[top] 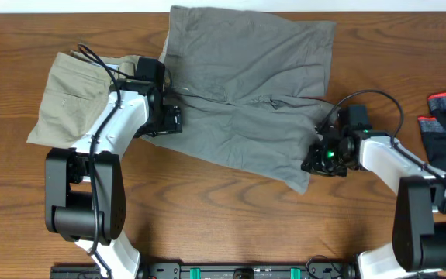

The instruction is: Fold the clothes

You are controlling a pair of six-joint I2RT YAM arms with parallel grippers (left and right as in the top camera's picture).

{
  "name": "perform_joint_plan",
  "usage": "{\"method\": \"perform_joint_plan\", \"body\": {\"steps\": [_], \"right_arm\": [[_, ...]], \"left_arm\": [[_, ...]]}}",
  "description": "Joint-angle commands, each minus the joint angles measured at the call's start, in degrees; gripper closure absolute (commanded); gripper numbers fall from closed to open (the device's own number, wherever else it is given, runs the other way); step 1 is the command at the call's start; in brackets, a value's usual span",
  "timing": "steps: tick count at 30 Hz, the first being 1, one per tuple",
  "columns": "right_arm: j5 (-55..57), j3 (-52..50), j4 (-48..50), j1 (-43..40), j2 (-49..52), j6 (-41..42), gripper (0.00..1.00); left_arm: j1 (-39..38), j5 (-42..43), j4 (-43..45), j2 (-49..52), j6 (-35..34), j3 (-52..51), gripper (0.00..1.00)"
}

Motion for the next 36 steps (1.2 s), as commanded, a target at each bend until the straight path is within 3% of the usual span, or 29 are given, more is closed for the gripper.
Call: {"method": "perform_joint_plan", "body": {"steps": [1,11,20,24,29,31,32,34,36], "right_arm": [[3.93,-1.22,-0.48,-0.09,2.75,1.44,0.99],[15.58,10.97,-17.42,-10.08,-8.46,-4.11,0.99],[13.94,12.48,-17.68,-11.3,-9.51,-4.09,0.99],[13.92,12.48,-17.75,-11.3,-9.51,-4.07,0.99],[13.92,12.48,-17.94,-11.3,-9.51,-4.07,0.96],[13.92,12.48,-17.99,-11.3,-9.51,-3.56,0.93],[13.92,12.48,-18.14,-11.3,-9.51,-3.45,0.88],[13.97,12.48,-18.73,-11.32,-9.51,-3.41,0.69],[14.25,12.48,-19.65,-11.39,-9.51,-2.38,0.59]], "left_arm": [[0.17,-0.48,-0.68,-0.22,-0.07,-0.15,0.13],[0.83,-0.48,-0.87,-0.2,-0.04,-0.15,0.13],[0.83,5.25,-6.49,-0.2,-0.09,-1.22,0.12],[0.83,12.5,-6.6,-0.2,-0.09,-5.27,0.12],[0.83,14.99,-4.76,-0.2,-0.59,-10.29,0.13],[0.83,14.99,-2.36,-0.2,-1.46,-12.68,0.21],[0.83,14.97,-1.22,-0.2,-1.66,-13.46,0.35],[0.83,14.95,1.75,-0.2,-1.68,-14.84,0.6],[0.85,14.51,4.07,-0.2,-1.64,-15.06,0.78]]}}
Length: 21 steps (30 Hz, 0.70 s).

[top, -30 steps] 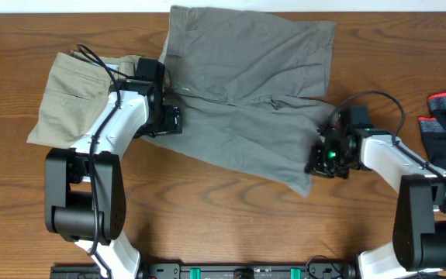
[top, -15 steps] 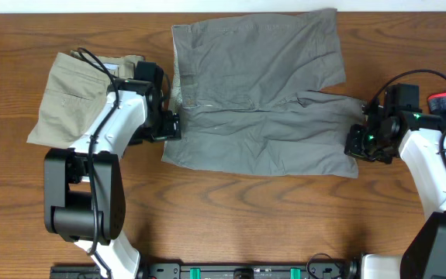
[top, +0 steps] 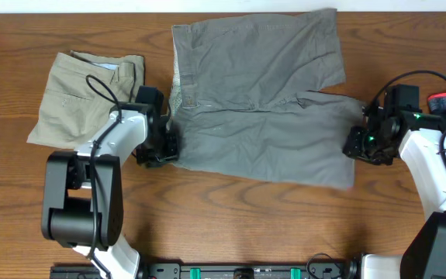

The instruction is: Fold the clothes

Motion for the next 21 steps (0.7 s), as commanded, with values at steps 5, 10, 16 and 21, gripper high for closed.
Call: {"method": "perform_joint_plan", "body": {"steps": [5,10,16,21], "right_arm": [[0.52,-0.09,-4.48,-1.64,-0.09,3.23,0.47],[-1.86,-1.09,-10.25,-1.05,-0.09,2.34,0.48],[-8.39,-8.63,-10.34,1.81,-0.09,3.69,0.53],[-8.11,-15.37,-6.62,2.32,-0.09,7.06,0.73]], "left_arm": [[0.02,1.31,6.29,1.57,-1.36,-2.03,0.94],[0.04,1.05,6.1,-1.14,-2.03,-1.7,0.94],[0.09,-3.19,6.78,-7.89,-3.93,-1.25,0.94],[0.09,-3.19,6.67,-10.27,-3.91,-1.25,0.94]]}}
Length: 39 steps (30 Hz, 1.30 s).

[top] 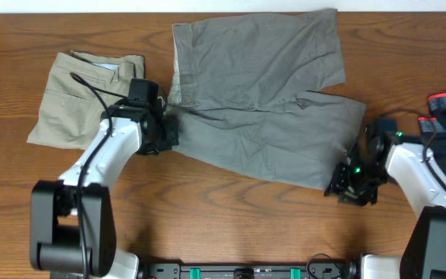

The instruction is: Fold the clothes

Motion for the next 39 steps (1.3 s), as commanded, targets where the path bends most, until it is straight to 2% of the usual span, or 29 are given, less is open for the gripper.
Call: {"method": "perform_joint_plan", "body": {"steps": [1,2,3,6,7,10,13,17,19,20,21,22,23,25,28,29,30,32,34,36,39], "right_arm": [[-0.79,-3.43,2.1,0.42,-0.09,2.75,0.81],[-0.79,-4.2,2.86,0.42,-0.09,2.75,0.85],[-0.79,-4.66,3.3,0.42,-0.09,2.78,0.84],[-0.81,-5.75,6.82,0.42,-0.09,2.95,0.66],[-0.81,-6.51,9.81,0.42,-0.09,4.26,0.57],[-1.03,-8.37,15.72,0.42,-0.09,8.13,0.52],[-1.01,-9.31,18.69,0.42,-0.09,9.44,0.55],[-0.11,-9.29,20.17,0.37,-0.09,9.55,0.77],[0.52,-9.29,21.44,0.22,-0.09,9.46,0.82],[0.79,-9.25,22.08,0.22,-0.09,9.49,0.8],[0.79,-9.25,22.88,0.2,-0.09,9.49,0.73],[0.72,-9.2,23.71,0.17,-0.09,9.53,0.61],[0.7,-9.16,24.39,0.17,-0.09,9.57,0.57],[0.74,-8.83,24.65,0.17,-0.11,9.57,0.53],[1.62,-8.28,24.68,0.02,-0.11,10.03,0.51],[2.01,-8.17,24.79,-0.15,-0.11,10.27,0.53],[2.34,-8.15,25.09,-0.35,-0.11,10.49,0.59],[3.72,-8.15,25.33,-0.92,-0.11,11.67,0.78],[5.46,-8.15,25.46,-1.42,-0.11,12.79,0.89],[5.88,-8.07,25.57,-2.01,-0.11,12.76,0.98],[5.84,-6.62,24.76,-2.86,-0.72,10.32,0.99]], "left_arm": [[0.09,-1.75,0.15,-0.9,-0.94,-0.11,0.94],[0.09,-1.75,0.15,-0.87,-0.94,-0.13,0.94],[0.09,-1.75,0.11,-0.87,-0.94,-0.13,0.94],[0.09,-1.73,0.11,-0.87,-0.92,-0.13,0.94],[0.09,-1.73,0.02,-0.87,-0.92,-0.13,0.94],[0.09,-1.73,-0.28,-0.87,-0.92,-0.13,0.94],[0.09,-1.73,-0.94,-0.87,-0.9,-0.13,0.94],[0.09,-1.75,-1.36,-0.87,-0.9,-0.13,0.94],[0.09,-1.73,-1.36,-0.87,-0.9,-0.13,0.94],[0.09,-1.73,-1.38,-0.87,-0.9,-0.13,0.94],[0.09,-1.73,-1.38,-0.87,-0.9,-0.13,0.94],[0.09,-1.75,-1.38,-0.87,-0.87,-0.13,0.94],[0.09,-1.73,-1.38,-0.87,-0.66,-0.13,0.94],[0.09,-1.73,-1.64,-0.87,-0.24,-0.13,0.94],[0.09,-1.73,-2.23,-0.87,0.17,-0.13,0.94],[0.09,-1.73,-2.36,-0.87,0.17,-0.13,0.94],[0.09,-1.73,-2.43,-0.87,0.17,-0.13,0.94],[0.09,-1.73,-2.43,-0.87,0.17,-0.13,0.94],[0.09,-1.75,-2.47,-0.87,0.17,-0.13,0.94],[0.09,-1.73,-2.6,-0.87,0.17,-0.13,0.94],[0.09,-1.73,-2.97,-0.87,0.44,-0.13,0.94]]}}
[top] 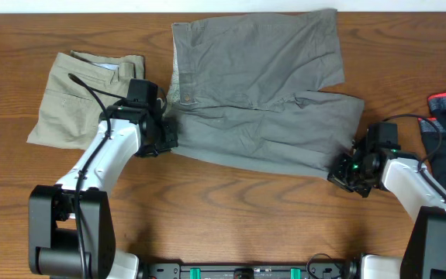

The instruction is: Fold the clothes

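Note:
Grey shorts [257,93] lie spread in the middle of the table, waistband to the left and both legs pointing right. My left gripper [167,136] sits at the lower corner of the waistband, and its fingers seem shut on the cloth there. At the lower right hem corner of the near leg is my right gripper [340,170], apparently shut on that corner. The overhead view hides both sets of fingertips under the gripper bodies.
A folded beige garment [79,105] lies at the left, just beyond my left arm. A dark garment with red trim lies at the right edge. The wooden table [223,225] runs to the front edge.
My right gripper has moved a little up and away from the front edge. The near leg's hem corner came with it, so the lower edge lies higher. The left gripper has hardly moved.
First the shorts lay skewed, with my grippers at the waist and the lower hem corner. Then they lay straightened and stretched between both grippers. After that the right gripper was at the near hem corner lower down, and now it holds that corner drawn slightly inward.

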You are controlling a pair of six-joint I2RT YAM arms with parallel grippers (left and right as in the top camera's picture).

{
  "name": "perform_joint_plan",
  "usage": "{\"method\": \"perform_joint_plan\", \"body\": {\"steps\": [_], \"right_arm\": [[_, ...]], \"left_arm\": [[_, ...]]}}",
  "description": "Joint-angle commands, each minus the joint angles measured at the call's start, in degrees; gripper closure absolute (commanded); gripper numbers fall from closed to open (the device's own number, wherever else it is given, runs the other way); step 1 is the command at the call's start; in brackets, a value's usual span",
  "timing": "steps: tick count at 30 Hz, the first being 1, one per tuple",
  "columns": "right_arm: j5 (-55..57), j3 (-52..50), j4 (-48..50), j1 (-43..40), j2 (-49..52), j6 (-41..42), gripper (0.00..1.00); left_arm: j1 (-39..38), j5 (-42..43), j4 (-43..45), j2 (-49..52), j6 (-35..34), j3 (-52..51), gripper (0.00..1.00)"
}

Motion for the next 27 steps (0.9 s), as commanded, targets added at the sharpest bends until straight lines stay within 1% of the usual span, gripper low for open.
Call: {"method": "perform_joint_plan", "body": {"steps": [1,4,8,12,15,17,22,24,25,27], "right_arm": [[4.81,2.12,-1.36,-1.55,-0.52,-2.56,0.99],[4.87,6.16,-5.53,-1.97,-4.0,-5.16,0.99],[7.32,14.23,-13.38,-2.82,-10.8,-5.25,0.99],[15.37,22.67,-21.14,-3.28,-16.85,-4.98,0.99],[22.25,27.23,-26.99,-3.28,-19.61,-2.75,0.99],[23.67,29.27,-29.24,-3.28,-20.79,-2.62,0.99],[23.67,31.74,-30.64,-3.26,-23.67,-3.3,0.99],[23.43,32.76,-31.3,-3.26,-24.72,-5.11,0.99],[20.61,33.24,-30.67,-3.26,-25.31,-8.74,0.99],[9.18,33.7,-29.18,-3.26,-25.88,-22.75,0.99]], "left_arm": [[0.26,-1.18,-0.63,-0.13,0.55,-0.13,0.94],[0.26,-1.18,-1.81,-0.72,0.52,-0.11,0.94],[0.26,-1.18,-4.96,-4.83,0.48,-0.07,0.94],[0.26,-1.18,-9.55,-12.72,0.46,-0.07,0.94],[0.26,-1.22,-12.79,-19.1,0.07,-0.07,0.94],[0.26,-1.2,-15.02,-23.56,-0.79,-0.07,0.94],[0.26,-1.18,-20.37,-33.33,-1.75,-0.07,0.94],[0.26,-0.87,-22.27,-36.54,-2.08,-0.07,0.94],[0.26,-0.24,-22.82,-37.9,-1.84,-0.07,0.94],[0.26,4.94,-22.95,-40.17,3.52,-0.02,0.94]]}}
